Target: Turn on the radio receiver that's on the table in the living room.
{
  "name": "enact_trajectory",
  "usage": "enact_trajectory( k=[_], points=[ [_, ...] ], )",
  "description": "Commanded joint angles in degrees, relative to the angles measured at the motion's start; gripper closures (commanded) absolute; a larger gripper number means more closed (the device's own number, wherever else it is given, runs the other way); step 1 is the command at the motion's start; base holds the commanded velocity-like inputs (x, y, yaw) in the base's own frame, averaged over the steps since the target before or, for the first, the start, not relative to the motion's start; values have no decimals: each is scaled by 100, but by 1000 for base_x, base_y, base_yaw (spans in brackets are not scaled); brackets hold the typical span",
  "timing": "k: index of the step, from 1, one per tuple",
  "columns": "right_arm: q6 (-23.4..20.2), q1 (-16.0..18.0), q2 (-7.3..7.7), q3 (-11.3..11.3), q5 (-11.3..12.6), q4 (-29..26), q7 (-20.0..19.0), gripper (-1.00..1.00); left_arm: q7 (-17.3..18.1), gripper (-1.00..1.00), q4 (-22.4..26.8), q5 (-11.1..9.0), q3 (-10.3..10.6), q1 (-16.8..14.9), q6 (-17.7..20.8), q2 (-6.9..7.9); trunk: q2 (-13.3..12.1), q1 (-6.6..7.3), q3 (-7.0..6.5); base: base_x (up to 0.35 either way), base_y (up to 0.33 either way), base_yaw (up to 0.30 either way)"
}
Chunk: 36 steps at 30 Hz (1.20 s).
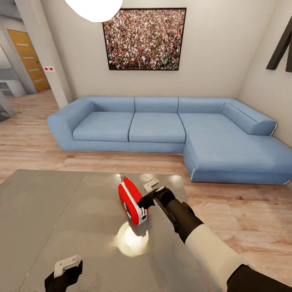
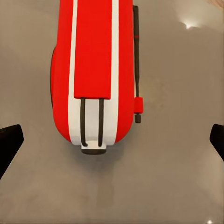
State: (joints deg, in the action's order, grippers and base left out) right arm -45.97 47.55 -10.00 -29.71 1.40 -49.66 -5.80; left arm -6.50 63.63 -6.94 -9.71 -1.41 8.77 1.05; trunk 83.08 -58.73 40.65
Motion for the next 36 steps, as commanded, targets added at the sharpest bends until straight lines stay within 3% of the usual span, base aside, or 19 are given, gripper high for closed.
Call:
enact_trajectory(
  k=[1,36],
  points=[
    [0,0,0,0,0,0,0,-100,0,-100,0,2,-1,0,0,0,0,0,9,0,0,0],
    [0,0,0,7,-18,0,0,-100,0,-100,0,9,2,0,10,18,0,0,45,53,38,0]
  ],
)
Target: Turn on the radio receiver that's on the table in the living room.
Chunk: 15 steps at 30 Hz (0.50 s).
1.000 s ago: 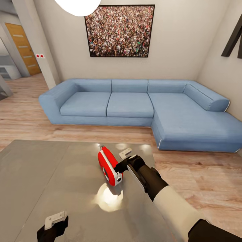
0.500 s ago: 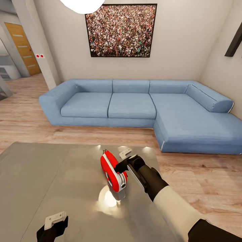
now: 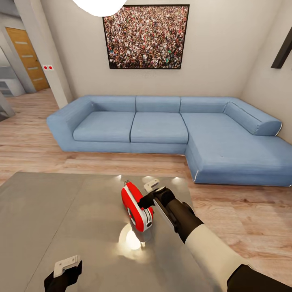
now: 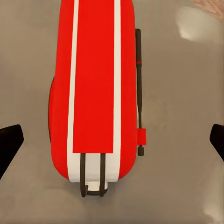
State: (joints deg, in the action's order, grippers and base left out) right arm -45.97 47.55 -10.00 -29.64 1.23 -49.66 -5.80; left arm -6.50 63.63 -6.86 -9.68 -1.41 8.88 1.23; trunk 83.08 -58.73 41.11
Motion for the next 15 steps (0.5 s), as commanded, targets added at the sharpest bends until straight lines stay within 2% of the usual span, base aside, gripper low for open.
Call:
enact_trajectory(
  k=[1,9,15],
  points=[
    [0,0,0,-3,0,0,0,-100,0,-100,0,0,-1,0,0,0,0,0,0,0,0,0],
    [21,0,0,-7,-14,0,0,-100,0,-100,0,0,-2,0,0,0,0,0,0,0,0,0],
    [227,0,0,-9,12,0,0,-100,0,-100,0,0,-2,0,-7,0,0,0,0,0,0,0]
  ],
)
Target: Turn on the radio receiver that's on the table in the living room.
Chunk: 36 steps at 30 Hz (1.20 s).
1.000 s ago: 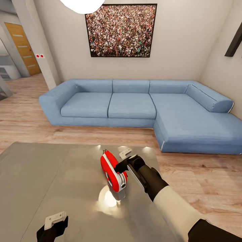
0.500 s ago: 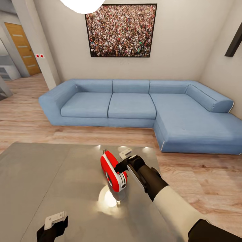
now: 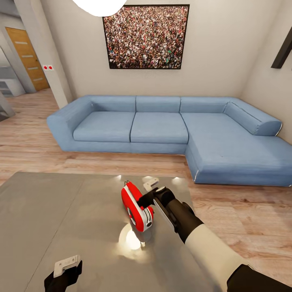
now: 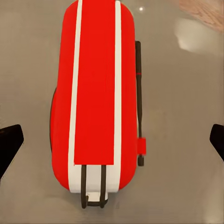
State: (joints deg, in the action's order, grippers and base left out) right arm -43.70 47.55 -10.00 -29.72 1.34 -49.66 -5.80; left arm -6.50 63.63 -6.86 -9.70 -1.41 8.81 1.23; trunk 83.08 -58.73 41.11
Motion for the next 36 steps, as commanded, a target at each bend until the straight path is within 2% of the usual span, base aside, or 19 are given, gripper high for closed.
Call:
enact_trajectory(
  k=[1,14,28,36],
  points=[
    [23,0,0,-3,2,0,0,-100,0,-100,0,0,1,0,-1,-2,0,0,0,0,0,0],
    [273,0,0,-8,6,-38,0,-100,-9,-100,0,0,-2,0,-2,17,0,0,0,0,0,0],
    [290,0,0,-7,25,-11,0,-100,-9,-100,0,0,0,0,-2,10,0,0,1,0,0,0],
    [284,0,0,-24,25,-9,0,-100,-9,-100,0,0,-2,0,-2,9,0,0,55,0,0,0]
  ],
)
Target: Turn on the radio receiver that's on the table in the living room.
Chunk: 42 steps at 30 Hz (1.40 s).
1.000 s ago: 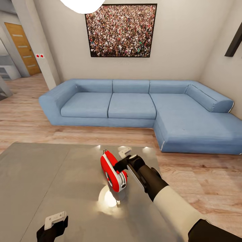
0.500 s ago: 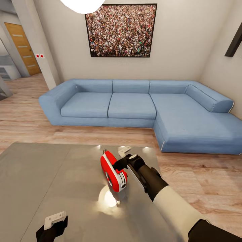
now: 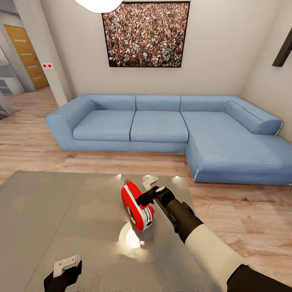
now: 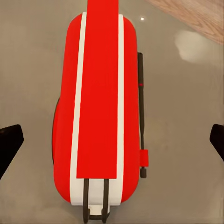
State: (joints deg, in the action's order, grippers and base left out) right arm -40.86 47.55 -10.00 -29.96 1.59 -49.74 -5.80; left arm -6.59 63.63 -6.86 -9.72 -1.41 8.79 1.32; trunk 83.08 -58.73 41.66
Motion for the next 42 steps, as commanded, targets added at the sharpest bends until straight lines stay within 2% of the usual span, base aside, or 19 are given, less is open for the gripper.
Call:
enact_trajectory(
  k=[1,42],
  points=[
    [0,0,0,0,0,0,0,-100,0,-100,0,0,1,0,0,0,0,0,9,0,0,0],
    [-1,0,0,-1,6,2,0,-100,-2,-100,0,0,-1,0,0,0,0,0,387,0,0,0]
  ],
)
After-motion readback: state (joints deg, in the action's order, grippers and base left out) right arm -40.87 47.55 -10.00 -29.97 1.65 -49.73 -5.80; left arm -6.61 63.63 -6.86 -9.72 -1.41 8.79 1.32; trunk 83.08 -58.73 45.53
